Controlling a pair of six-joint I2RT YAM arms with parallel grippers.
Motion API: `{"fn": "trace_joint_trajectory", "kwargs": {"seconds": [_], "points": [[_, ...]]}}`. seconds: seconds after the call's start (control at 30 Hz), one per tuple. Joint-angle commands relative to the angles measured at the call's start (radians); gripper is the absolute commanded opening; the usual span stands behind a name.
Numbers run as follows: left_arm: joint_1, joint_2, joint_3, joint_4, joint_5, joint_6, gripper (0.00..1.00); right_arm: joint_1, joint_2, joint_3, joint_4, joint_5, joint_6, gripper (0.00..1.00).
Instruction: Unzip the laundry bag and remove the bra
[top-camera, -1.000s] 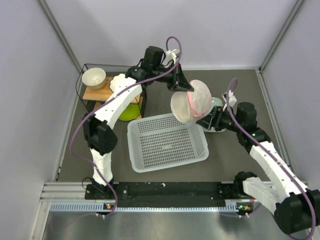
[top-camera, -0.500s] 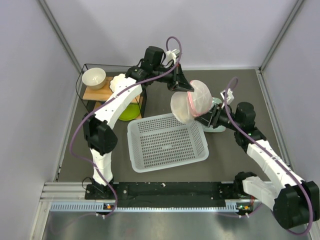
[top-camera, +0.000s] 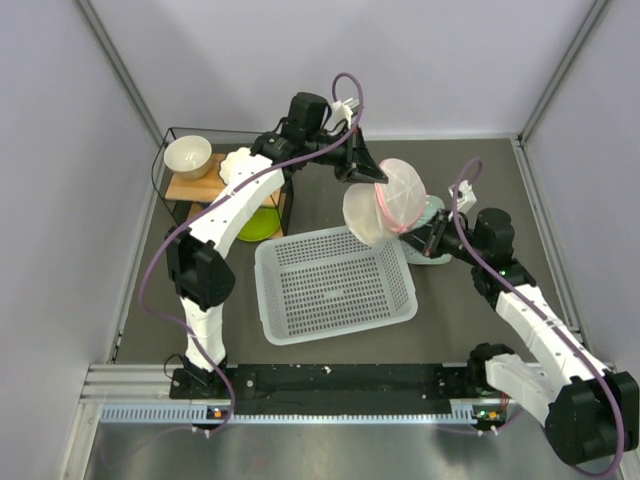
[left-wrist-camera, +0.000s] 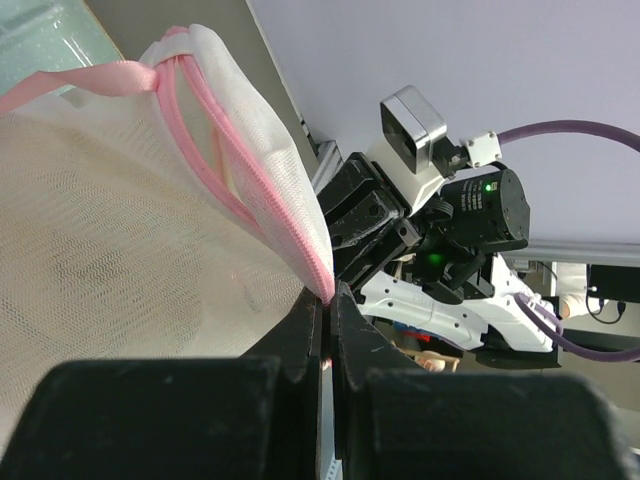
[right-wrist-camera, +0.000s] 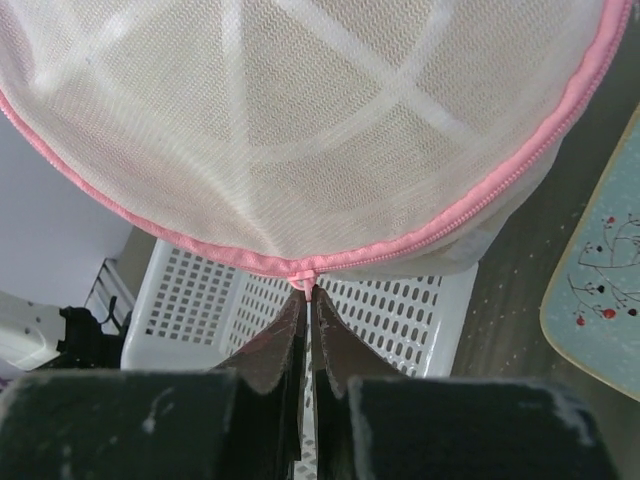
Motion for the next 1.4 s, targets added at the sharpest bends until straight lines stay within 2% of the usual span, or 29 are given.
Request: {"fn": "trace_joint_trajectory", "kwargs": {"seconds": [0.0, 0.3, 0.47, 0.73, 0.77, 0.83, 0.87, 0.9, 0.97, 1.0, 1.23, 1.37], "points": [[0.013, -0.030, 0.042, 0.056, 0.036, -0.008, 0.00, -0.028, -0.052, -0.019, -0.052, 0.050, -0.059, 0.00], [0.047, -0.037, 0.045, 0.079, 0.042, -0.017, 0.00, -0.046, -0.070, -0.034, -0.182, 0.161, -0.128, 0.00], [0.056, 0.009, 0.063, 0.104, 0.049, -0.037, 0.00, -0.040, -0.105, -0.004, -0.176, 0.054, -0.063, 0.00], [0.047, 0.101, 0.091, 0.078, -0.029, -0.034, 0.02, 0.127, -0.141, 0.137, -0.273, 0.156, 0.049, 0.00], [0.049, 0.105, 0.097, 0.078, -0.029, -0.037, 0.22, 0.141, -0.139, 0.150, -0.271, 0.159, 0.075, 0.00], [0.050, 0.093, 0.117, 0.056, -0.058, -0.027, 0.50, 0.145, -0.132, 0.157, -0.267, 0.167, 0.096, 0.00], [0.052, 0.072, 0.123, 0.039, -0.079, -0.008, 0.58, 0.147, -0.130, 0.158, -0.265, 0.176, 0.105, 0.00], [0.055, 0.055, 0.126, 0.027, -0.098, -0.002, 0.71, 0.147, -0.126, 0.154, -0.261, 0.185, 0.106, 0.00], [0.064, 0.000, 0.123, 0.003, -0.148, 0.015, 0.80, 0.147, -0.107, 0.147, -0.258, 0.199, 0.106, 0.00], [0.067, -0.017, 0.119, -0.005, -0.165, 0.018, 0.92, 0.147, -0.098, 0.145, -0.247, 0.196, 0.109, 0.00], [0.090, -0.171, 0.012, -0.019, -0.257, 0.016, 0.95, 0.147, -0.067, 0.119, -0.199, 0.156, 0.122, 0.00], [0.084, -0.240, -0.077, -0.004, -0.262, -0.005, 0.95, 0.147, -0.072, 0.116, -0.195, 0.153, 0.121, 0.00]]}}
